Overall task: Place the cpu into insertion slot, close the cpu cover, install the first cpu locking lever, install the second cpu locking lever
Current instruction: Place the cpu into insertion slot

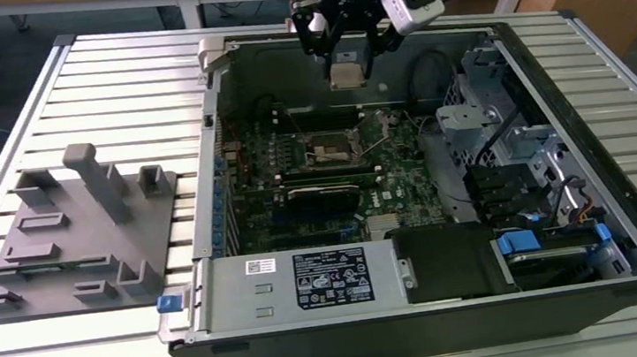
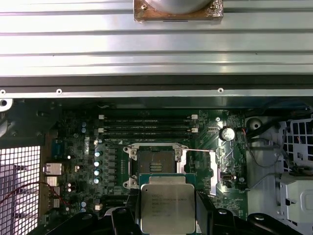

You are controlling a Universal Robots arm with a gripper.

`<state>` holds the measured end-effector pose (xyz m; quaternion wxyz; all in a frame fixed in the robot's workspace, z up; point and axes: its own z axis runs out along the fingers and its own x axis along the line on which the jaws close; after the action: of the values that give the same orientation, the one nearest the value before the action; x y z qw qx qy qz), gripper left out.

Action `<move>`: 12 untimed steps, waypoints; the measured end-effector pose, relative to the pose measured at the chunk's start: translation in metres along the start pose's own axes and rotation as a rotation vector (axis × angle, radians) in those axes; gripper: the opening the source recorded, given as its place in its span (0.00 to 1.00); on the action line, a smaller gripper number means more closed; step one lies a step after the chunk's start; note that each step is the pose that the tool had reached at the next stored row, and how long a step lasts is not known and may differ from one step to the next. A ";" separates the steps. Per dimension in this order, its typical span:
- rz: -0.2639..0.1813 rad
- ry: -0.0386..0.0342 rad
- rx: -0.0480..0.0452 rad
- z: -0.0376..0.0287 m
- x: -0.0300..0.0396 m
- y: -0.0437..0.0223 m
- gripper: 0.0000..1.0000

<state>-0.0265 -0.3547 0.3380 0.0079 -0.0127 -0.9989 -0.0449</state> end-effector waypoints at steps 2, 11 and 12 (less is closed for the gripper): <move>0.000 0.0000 0.0001 0.0004 0.0000 -0.0001 0.54; 0.000 0.0000 0.0002 0.0030 0.0000 -0.0003 0.54; 0.000 0.0000 0.0001 0.0043 -0.0001 -0.0004 0.54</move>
<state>-0.0265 -0.3547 0.3337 0.0079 -0.0128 -0.9989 -0.0448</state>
